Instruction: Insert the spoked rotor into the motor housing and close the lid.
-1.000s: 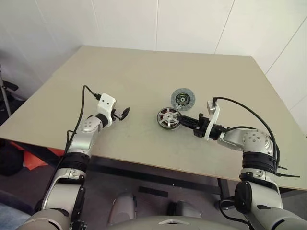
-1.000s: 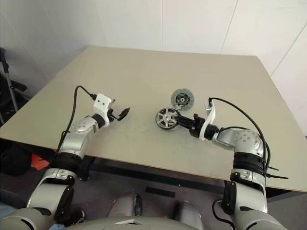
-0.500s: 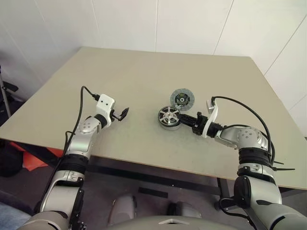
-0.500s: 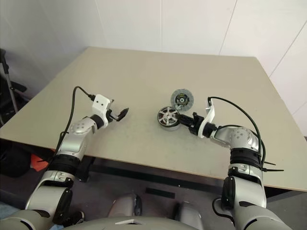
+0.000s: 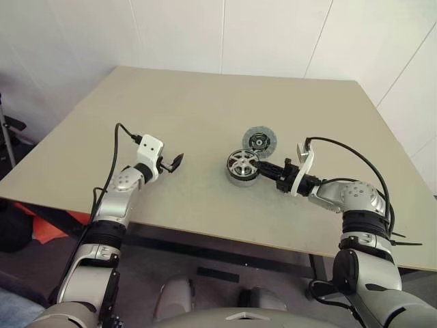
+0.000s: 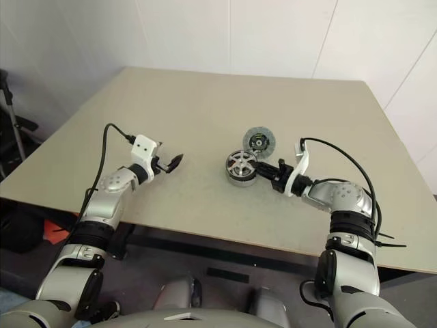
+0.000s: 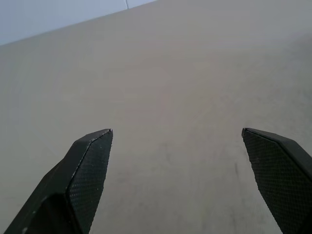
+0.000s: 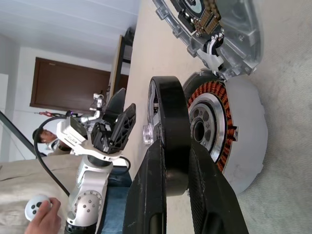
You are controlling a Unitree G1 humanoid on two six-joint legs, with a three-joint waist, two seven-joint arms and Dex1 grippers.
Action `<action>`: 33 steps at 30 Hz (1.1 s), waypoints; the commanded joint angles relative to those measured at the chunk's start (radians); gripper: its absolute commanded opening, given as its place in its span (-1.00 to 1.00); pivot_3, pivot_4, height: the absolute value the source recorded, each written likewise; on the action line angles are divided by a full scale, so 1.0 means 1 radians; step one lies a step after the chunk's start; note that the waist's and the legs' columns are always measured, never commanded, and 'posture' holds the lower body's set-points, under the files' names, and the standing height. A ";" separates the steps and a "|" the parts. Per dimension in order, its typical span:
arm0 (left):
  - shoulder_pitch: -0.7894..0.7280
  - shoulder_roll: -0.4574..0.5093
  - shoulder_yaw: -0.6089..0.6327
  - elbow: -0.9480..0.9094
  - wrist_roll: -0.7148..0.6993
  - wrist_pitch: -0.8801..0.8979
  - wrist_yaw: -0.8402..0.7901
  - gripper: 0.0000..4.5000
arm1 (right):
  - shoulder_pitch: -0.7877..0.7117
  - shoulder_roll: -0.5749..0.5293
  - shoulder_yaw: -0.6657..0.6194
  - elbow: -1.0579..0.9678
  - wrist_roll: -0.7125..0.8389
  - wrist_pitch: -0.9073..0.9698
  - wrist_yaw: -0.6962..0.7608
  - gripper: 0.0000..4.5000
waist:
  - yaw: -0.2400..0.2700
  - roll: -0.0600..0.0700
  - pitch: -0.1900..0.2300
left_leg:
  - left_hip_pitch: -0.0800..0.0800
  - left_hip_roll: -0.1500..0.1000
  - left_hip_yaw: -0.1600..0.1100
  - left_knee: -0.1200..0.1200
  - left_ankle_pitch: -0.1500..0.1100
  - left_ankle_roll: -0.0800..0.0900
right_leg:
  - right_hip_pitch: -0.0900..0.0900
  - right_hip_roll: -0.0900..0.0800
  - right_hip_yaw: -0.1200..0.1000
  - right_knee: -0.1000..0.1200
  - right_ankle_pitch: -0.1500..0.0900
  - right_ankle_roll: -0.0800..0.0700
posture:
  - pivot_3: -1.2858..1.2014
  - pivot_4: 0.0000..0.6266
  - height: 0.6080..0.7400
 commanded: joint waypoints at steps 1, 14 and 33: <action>-0.015 0.004 0.007 -0.027 0.004 -0.006 0.006 1.00 | -0.010 0.002 -0.010 -0.045 0.014 0.001 0.000 -0.86 | 0.000 0.000 0.000 | 0.000 0.000 0.000 0.000 0.000 0.000 | 0.000 0.000 0.000 0.000 0.000 -0.001 | 0.03 -1.00 1.00; -0.015 0.006 0.007 -0.024 0.006 -0.010 0.008 1.00 | -0.008 0.023 0.043 0.007 -0.078 -0.096 -0.014 -0.29 | -0.002 0.000 0.000 | 0.002 0.000 0.000 0.000 0.000 -0.001 | 0.001 0.000 0.000 0.000 -0.002 0.003 | 0.03 -1.00 1.00; -0.020 -0.001 0.004 -0.010 0.012 -0.017 0.005 1.00 | 0.089 0.000 0.082 -0.292 -0.032 -0.142 0.113 0.65 | 0.000 0.000 0.000 | 0.000 0.000 0.000 -0.001 0.000 0.000 | 0.000 0.000 0.000 -0.001 -0.001 0.001 | 0.03 -1.00 1.00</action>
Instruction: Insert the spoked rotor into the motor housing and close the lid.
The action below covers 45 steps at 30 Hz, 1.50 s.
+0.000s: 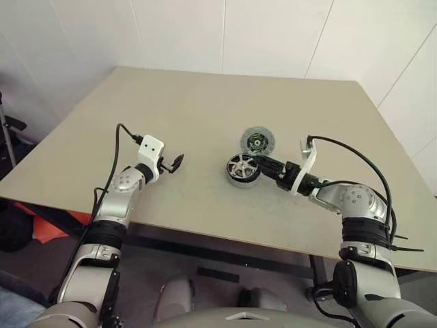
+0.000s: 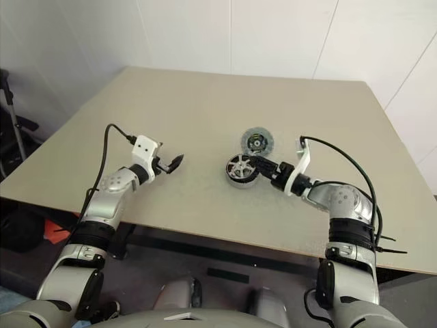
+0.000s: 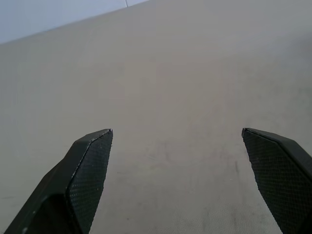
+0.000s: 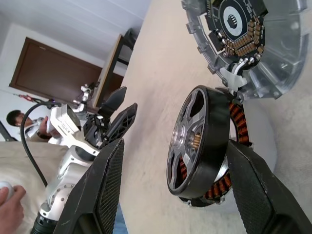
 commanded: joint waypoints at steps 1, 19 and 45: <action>-0.020 0.002 0.007 -0.016 0.002 -0.017 0.003 1.00 | 0.006 -0.019 0.029 -0.107 0.002 -0.056 0.040 0.65 | 0.000 0.000 0.000 | -0.001 0.000 0.000 0.000 0.000 0.000 | 0.000 0.000 0.000 0.000 0.000 0.000 | 0.03 -1.00 1.00; -0.031 0.002 0.006 -0.005 0.006 -0.024 -0.002 1.00 | 0.049 -0.058 0.188 -0.191 -0.196 -0.370 0.105 0.65 | -0.002 0.000 0.000 | -0.002 0.000 0.000 0.000 0.000 0.001 | -0.002 0.000 0.000 -0.001 0.001 -0.001 | 0.03 -1.00 1.00; -0.034 0.009 0.007 0.000 0.009 -0.023 -0.003 1.00 | 0.037 0.018 0.309 -0.012 -0.536 -0.906 0.018 0.65 | -0.027 0.000 0.000 | -0.002 0.000 0.000 0.001 -0.001 0.001 | -0.001 0.000 0.000 0.000 0.002 -0.003 | 0.03 -1.00 1.00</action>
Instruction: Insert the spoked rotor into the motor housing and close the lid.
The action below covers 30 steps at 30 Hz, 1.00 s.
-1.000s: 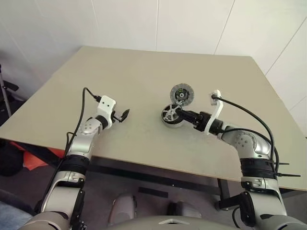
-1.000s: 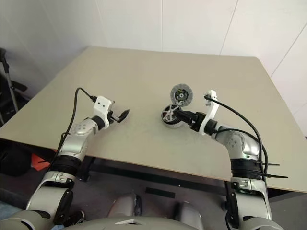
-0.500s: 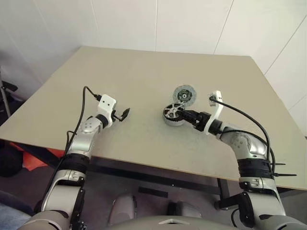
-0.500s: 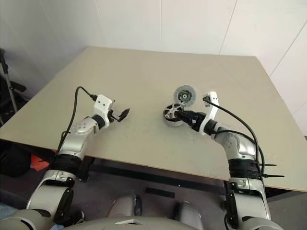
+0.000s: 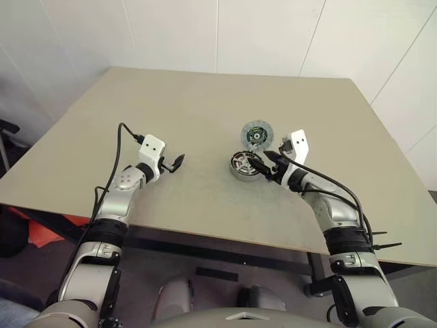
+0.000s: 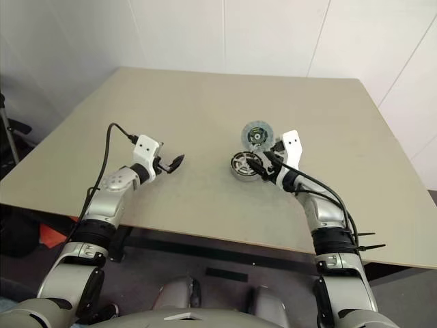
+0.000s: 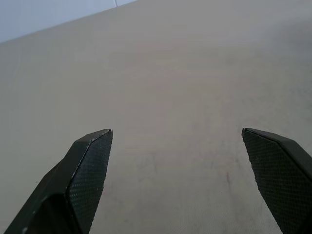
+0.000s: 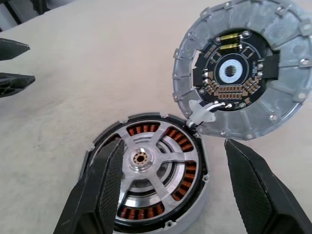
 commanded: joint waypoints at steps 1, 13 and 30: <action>-0.019 0.009 0.011 -0.020 0.000 -0.018 0.001 1.00 | -0.021 0.008 -0.007 -0.028 0.004 -0.048 0.004 0.65 | 0.000 0.000 0.000 | 0.000 0.000 0.000 0.000 0.000 0.000 | 0.000 0.000 0.000 0.000 0.000 0.000 | 0.03 -1.00 1.00; -0.029 0.010 0.022 -0.022 -0.004 -0.018 0.014 1.00 | -0.070 -0.005 0.104 -0.021 -0.096 0.054 -0.016 -0.04 | -0.001 0.000 0.000 | 0.001 0.000 0.000 0.001 -0.002 0.003 | 0.001 0.000 0.000 0.000 0.000 -0.001 | 0.03 -1.00 1.00; -0.008 0.015 0.034 -0.043 -0.007 -0.017 0.031 1.00 | -0.118 -0.089 0.127 -0.118 -0.099 -0.035 0.161 -0.64 | -0.001 0.001 0.001 | 0.004 0.000 0.000 0.001 -0.002 0.004 | 0.004 0.000 0.001 0.000 0.000 0.000 | 0.03 -1.00 1.00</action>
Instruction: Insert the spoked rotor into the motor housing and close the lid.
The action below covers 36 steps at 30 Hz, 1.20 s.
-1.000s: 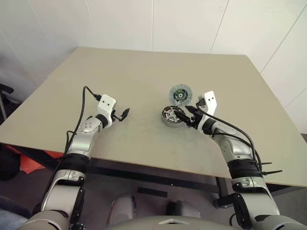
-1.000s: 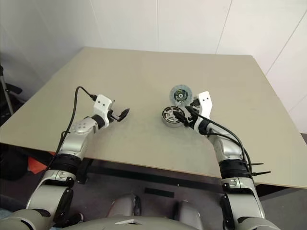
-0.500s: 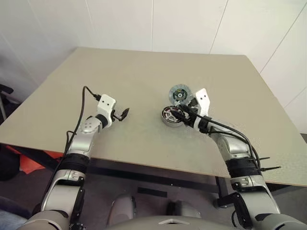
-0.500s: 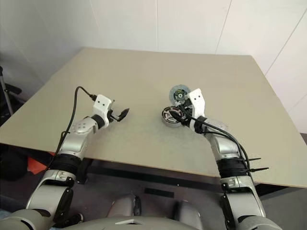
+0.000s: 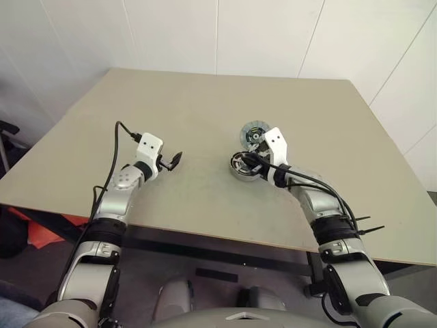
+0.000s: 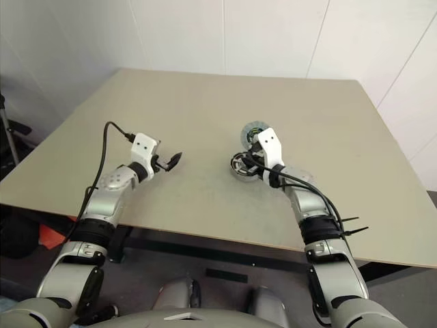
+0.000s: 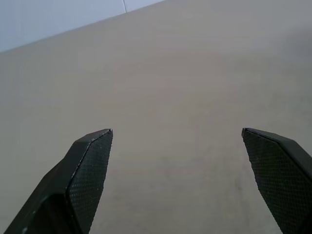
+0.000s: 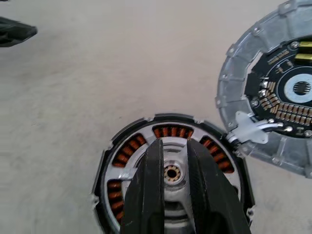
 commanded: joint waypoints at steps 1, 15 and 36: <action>-0.013 0.007 0.015 -0.040 -0.007 -0.019 0.000 1.00 | -0.085 -0.132 0.033 -0.143 0.000 -0.061 0.189 -0.64 | 0.000 0.000 0.000 | -0.001 0.000 0.000 0.000 0.000 0.000 | -0.001 0.000 0.000 0.000 0.000 0.000 | 0.03 -1.00 1.00; -0.062 -0.016 -0.045 -0.202 -0.079 0.045 -0.179 1.00 | -0.542 -0.279 0.424 0.522 -0.401 -0.689 0.655 0.32 | -0.001 -0.001 0.000 | -0.006 0.001 0.000 0.004 -0.001 0.003 | -0.004 0.001 0.000 0.002 0.001 -0.002 | 0.03 -1.00 1.00; 0.010 0.023 -0.026 -0.256 -0.061 0.077 -0.113 1.00 | -0.603 -0.183 0.455 0.793 -0.550 -0.922 0.566 0.32 | -0.026 0.000 0.000 | -0.012 0.004 0.000 0.018 -0.003 0.004 | -0.012 0.001 0.000 0.017 -0.002 -0.006 | 0.03 -1.00 1.00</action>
